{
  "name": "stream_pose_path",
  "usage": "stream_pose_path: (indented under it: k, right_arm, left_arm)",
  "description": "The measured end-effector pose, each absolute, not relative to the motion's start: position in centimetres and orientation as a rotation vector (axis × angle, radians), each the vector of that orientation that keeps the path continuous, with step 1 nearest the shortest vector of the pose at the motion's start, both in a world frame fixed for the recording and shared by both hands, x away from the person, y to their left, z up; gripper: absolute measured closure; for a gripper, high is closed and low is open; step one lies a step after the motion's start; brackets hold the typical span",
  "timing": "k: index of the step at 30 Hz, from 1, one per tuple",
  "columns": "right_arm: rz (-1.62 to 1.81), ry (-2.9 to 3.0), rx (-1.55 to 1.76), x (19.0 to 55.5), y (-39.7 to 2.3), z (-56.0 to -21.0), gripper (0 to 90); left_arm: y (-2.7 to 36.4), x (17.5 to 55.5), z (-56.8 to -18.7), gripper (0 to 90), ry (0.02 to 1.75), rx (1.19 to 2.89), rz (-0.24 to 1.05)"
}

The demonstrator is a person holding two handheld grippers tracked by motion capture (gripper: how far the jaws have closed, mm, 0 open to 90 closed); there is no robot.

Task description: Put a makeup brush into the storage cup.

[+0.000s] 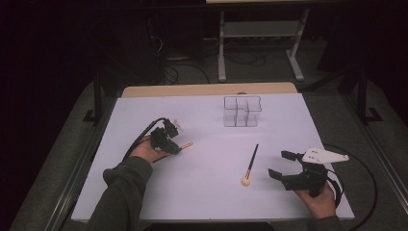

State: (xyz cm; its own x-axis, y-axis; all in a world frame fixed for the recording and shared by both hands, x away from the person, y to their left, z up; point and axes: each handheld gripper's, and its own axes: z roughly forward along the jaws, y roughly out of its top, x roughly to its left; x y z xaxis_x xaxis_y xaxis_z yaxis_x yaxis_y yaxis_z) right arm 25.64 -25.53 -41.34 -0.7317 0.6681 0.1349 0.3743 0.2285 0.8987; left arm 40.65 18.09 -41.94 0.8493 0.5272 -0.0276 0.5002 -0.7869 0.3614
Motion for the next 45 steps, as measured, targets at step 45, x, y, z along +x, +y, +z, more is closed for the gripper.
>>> stream_pose_path:
  k: [45]
  right_arm:
    - [1.506, 2.243, 0.988, 25.8, -25.4, -41.7, 14.1]
  left_arm:
    - [19.0, 40.4, -41.0, 83.3, 0.786, 2.603, 0.08]
